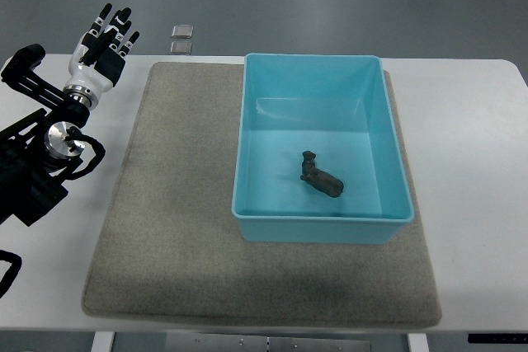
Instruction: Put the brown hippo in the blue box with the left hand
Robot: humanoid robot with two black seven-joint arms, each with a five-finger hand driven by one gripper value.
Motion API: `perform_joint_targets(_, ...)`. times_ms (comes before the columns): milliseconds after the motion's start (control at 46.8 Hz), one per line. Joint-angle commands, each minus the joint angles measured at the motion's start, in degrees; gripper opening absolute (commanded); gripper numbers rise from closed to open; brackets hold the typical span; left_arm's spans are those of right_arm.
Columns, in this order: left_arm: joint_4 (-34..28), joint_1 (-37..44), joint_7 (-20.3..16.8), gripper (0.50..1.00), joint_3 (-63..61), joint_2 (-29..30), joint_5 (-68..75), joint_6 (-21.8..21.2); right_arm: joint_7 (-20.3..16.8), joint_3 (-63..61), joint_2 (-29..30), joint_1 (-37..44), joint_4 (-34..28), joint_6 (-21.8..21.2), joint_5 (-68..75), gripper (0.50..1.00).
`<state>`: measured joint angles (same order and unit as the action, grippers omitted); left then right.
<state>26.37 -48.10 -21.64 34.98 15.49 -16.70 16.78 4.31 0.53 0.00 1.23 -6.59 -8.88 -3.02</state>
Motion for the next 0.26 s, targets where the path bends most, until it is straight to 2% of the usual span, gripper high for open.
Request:
perform_joint_targets(0,0.1,0.0,-0.1,0.996,0.0,-0.1,0.0,0.0,0.0,0.0,0.0,0.0,0.0,0.0,0.0,0.936)
perform_joint_targets(235,0.0,-0.2,0.0,0.996,0.0,-0.1,0.0,0.0,-0.2,0.2,0.0,-0.2,-0.9,-0.8,-0.5,0.936)
